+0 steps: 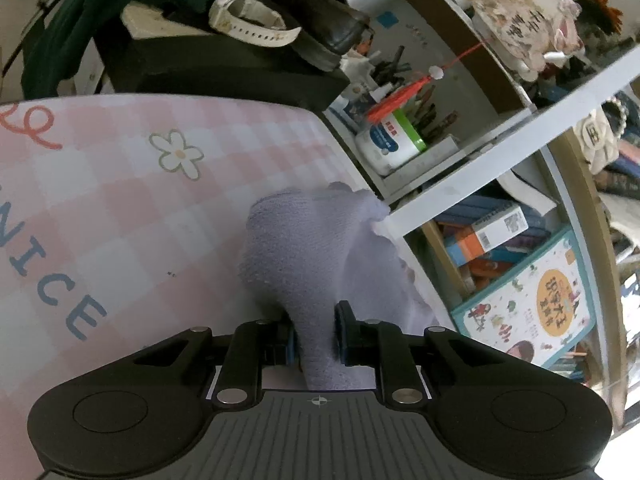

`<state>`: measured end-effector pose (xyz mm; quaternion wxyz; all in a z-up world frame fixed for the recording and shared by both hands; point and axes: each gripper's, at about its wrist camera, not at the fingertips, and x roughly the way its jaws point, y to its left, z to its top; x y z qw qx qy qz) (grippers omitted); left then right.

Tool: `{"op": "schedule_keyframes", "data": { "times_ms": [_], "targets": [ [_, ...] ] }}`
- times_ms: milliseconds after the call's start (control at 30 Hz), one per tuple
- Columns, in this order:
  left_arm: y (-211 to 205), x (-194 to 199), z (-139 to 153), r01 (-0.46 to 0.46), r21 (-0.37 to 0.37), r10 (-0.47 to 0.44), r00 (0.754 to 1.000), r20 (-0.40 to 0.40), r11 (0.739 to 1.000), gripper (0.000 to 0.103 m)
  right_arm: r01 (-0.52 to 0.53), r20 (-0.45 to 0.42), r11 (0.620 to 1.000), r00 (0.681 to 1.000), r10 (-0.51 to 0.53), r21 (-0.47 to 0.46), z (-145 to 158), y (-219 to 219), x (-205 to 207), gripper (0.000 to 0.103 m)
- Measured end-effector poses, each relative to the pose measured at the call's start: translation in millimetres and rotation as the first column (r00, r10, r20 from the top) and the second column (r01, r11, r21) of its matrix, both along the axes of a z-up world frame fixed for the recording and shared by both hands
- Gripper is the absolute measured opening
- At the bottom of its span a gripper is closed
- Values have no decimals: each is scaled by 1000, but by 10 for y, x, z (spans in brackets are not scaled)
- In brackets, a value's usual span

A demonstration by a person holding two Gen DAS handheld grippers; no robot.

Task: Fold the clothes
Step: 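Lift the lavender end and fold it over the beige part with the left tool, then open the left tool and lay the lavender fold onto the bundle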

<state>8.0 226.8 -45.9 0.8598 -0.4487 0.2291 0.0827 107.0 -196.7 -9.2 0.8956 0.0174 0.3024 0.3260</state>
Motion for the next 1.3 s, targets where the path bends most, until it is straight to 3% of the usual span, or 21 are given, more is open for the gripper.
{"op": "schedule_keyframes", "data": {
  "times_ms": [100, 233, 400, 533, 633, 700, 767, 833, 867, 933, 1000, 1067, 1100, 1133, 1167, 1267, 1300],
  "targets": [
    [-50, -28, 88, 5, 28, -5, 1000, 26, 1000, 13, 3, -5, 1000, 1000, -3, 11, -9, -6, 5, 33],
    [-219, -38, 368, 36, 132, -46, 996, 76, 991, 12, 7, -7, 1000, 1000, -7, 11, -8, 1, 3, 33],
    [-546, -34, 781, 73, 268, -116, 983, 145, 961, 12, 19, -23, 1000, 1000, -18, 23, -21, -13, 15, 34],
    [-894, 4, 1086, 114, 383, -197, 963, 184, 917, 12, 37, -80, 996, 996, -30, 82, -61, -95, 77, 37],
    [-1255, 54, 1272, 162, 495, -281, 944, 176, 854, 12, 37, -76, 996, 997, -31, 76, -56, -81, 69, 37],
    [-1605, 82, 1314, 200, 608, -342, 931, 127, 769, 12, 38, -69, 997, 997, -34, 65, -51, -58, 54, 37],
    [-1979, 113, 1287, 250, 711, -405, 913, 54, 657, 13, 40, -69, 997, 997, -35, 65, -54, -58, 53, 37],
    [-2375, 147, 1172, 315, 794, -463, 885, -48, 520, 14, 42, -74, 996, 997, -36, 74, -60, -69, 61, 37],
    [-2610, 162, 1041, 360, 829, -492, 862, -120, 427, 17, 43, -76, 996, 996, -37, 78, -63, -74, 63, 37],
    [-2935, 176, 788, 436, 856, -536, 810, -239, 279, 23, 43, -77, 996, 996, -37, 80, -66, -81, 59, 37],
    [-3183, 148, 580, 462, 874, -541, 779, -318, 152, 30, 43, -83, 995, 996, -36, 86, -66, -91, 64, 37],
    [-3296, 112, 473, 453, 890, -525, 772, -358, 59, 34, 41, -89, 995, 995, -33, 94, -67, -105, 73, 37],
    [-3348, 94, 424, 446, 895, -516, 770, -376, 14, 46, 40, -91, 995, 995, -31, 97, -68, -109, 76, 37],
    [-3363, 83, 412, 452, 892, -525, 759, -384, 0, 54, 38, -90, 995, 995, -29, 97, -67, -110, 76, 37],
    [-3363, 80, 422, 455, 890, -535, 753, -384, 1, 54, 36, -90, 995, 996, -28, 97, -68, -111, 77, 37],
    [-3307, 53, 495, 466, 884, -570, 736, -365, 36, 63, 33, -98, 993, 995, -22, 116, -79, -139, 90, 38],
    [-3263, 30, 552, 472, 879, -588, 729, -350, 62, 63, 33, -103, 992, 994, -21, 123, -82, -150, 96, 38]
  ]
}}
